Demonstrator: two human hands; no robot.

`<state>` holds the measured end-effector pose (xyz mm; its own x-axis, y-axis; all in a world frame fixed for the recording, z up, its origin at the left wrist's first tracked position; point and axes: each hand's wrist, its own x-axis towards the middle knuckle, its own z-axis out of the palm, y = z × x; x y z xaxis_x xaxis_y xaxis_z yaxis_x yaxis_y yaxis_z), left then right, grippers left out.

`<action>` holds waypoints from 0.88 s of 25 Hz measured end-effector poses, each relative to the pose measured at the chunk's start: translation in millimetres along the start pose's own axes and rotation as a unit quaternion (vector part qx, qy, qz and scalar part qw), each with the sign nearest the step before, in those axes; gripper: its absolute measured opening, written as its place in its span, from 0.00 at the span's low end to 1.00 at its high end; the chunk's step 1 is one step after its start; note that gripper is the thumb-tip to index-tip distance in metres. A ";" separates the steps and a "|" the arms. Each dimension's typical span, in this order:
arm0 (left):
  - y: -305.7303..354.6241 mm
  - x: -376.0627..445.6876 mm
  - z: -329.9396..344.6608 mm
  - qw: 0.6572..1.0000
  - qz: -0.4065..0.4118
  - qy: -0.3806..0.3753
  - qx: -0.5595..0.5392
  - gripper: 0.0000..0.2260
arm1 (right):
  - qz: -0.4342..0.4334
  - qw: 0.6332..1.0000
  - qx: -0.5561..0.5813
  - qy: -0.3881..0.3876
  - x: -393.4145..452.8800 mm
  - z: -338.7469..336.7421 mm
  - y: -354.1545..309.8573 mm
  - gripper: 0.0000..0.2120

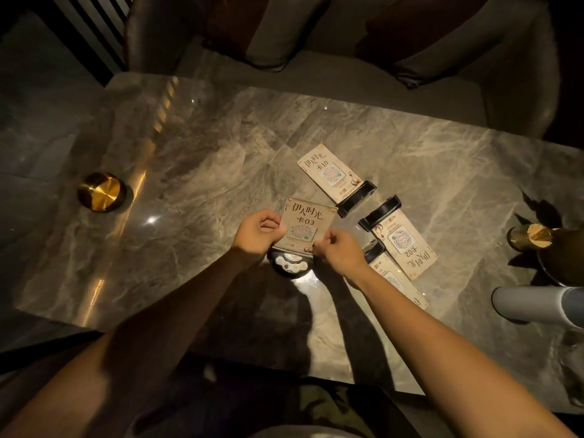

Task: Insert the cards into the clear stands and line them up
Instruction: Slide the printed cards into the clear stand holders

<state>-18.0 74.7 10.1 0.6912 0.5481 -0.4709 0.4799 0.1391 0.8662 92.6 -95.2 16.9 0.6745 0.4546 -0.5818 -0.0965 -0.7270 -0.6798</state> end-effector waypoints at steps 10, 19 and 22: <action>-24.3 15.0 -30.2 0.995 0.071 0.072 -0.009 0.14 | -0.075 0.995 -0.049 0.032 18.8 18.7 -32.6 0.05; -38.7 14.8 -17.6 0.984 -0.063 0.099 0.132 0.10 | -0.040 0.999 0.008 -0.001 7.0 11.2 -21.1 0.15; -35.2 -1.2 3.3 0.970 -0.109 -0.031 0.215 0.11 | -0.029 0.998 0.045 0.022 -3.7 -4.2 -9.7 0.18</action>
<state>-33.9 66.4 -20.4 0.5728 0.4922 -0.6554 0.7898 -0.1173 0.6021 94.1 -92.0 27.5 0.7126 0.4703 -0.5206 -0.1203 -0.6492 -0.7511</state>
